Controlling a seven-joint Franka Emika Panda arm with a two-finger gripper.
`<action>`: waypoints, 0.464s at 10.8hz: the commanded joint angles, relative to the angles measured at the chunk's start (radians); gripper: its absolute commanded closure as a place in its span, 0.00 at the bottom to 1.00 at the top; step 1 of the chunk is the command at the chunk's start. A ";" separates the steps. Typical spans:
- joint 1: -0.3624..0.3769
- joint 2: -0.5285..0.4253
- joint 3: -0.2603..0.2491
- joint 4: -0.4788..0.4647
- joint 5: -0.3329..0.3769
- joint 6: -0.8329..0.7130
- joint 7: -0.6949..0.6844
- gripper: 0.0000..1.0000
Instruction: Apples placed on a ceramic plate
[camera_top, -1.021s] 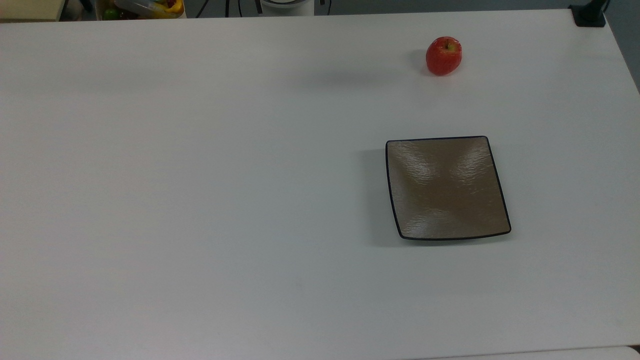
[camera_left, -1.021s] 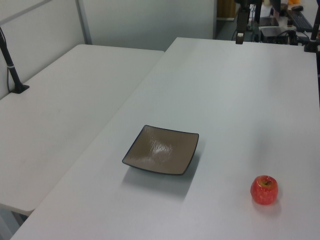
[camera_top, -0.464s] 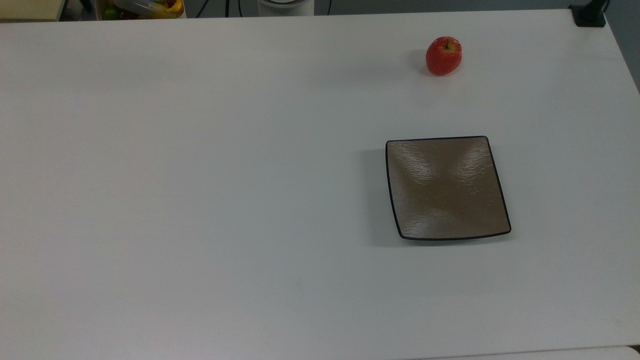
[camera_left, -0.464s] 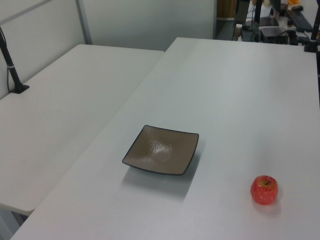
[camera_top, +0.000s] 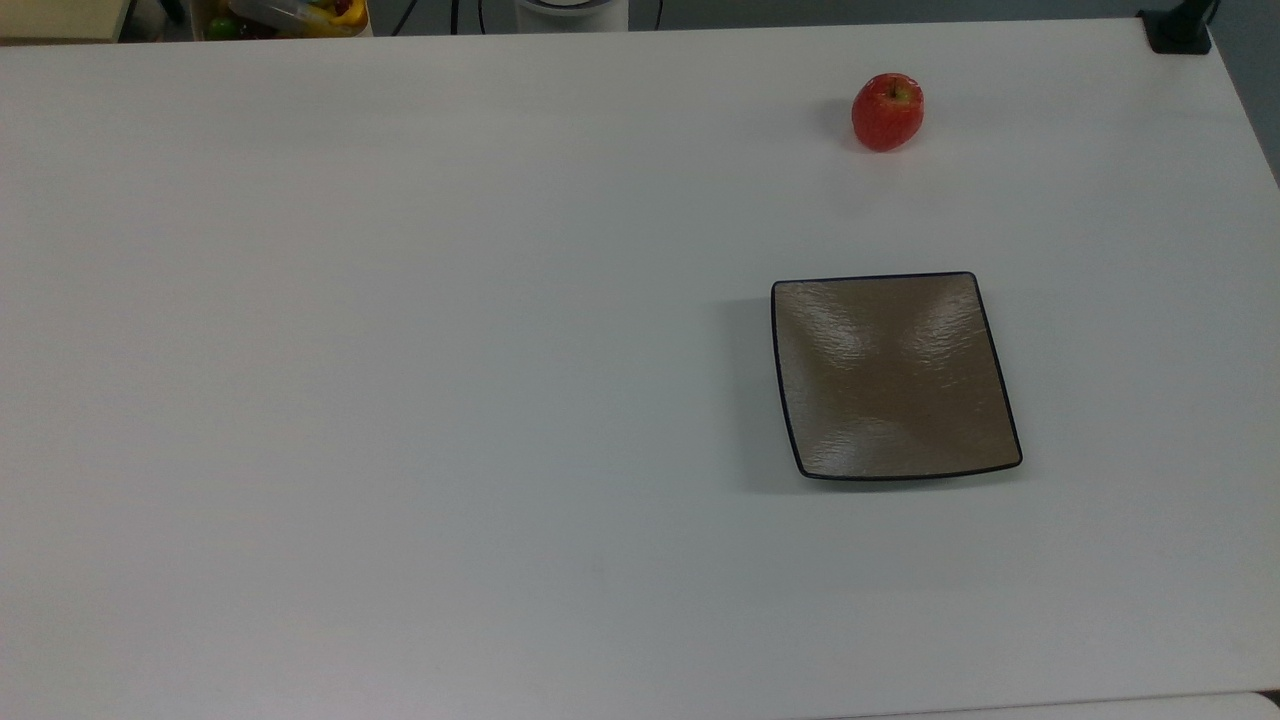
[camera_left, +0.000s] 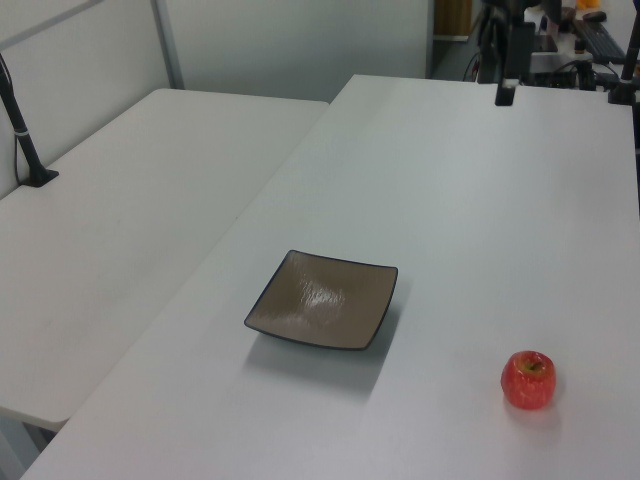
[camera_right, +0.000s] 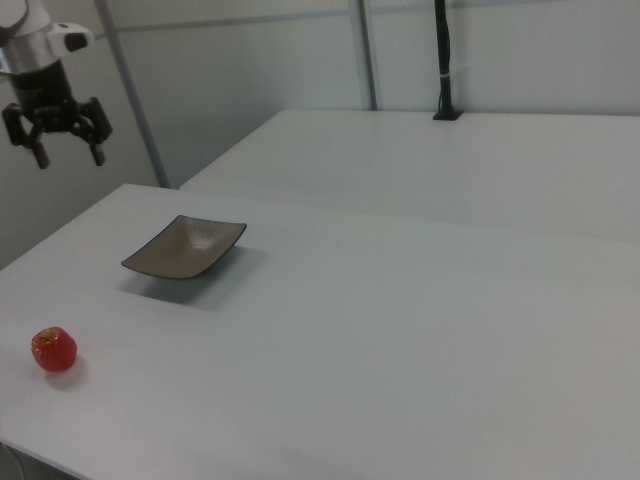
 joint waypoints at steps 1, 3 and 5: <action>0.097 -0.034 -0.009 -0.070 0.009 -0.021 0.010 0.00; 0.114 -0.037 0.042 -0.135 0.010 -0.008 0.008 0.00; 0.114 -0.031 0.088 -0.190 0.012 -0.003 0.014 0.00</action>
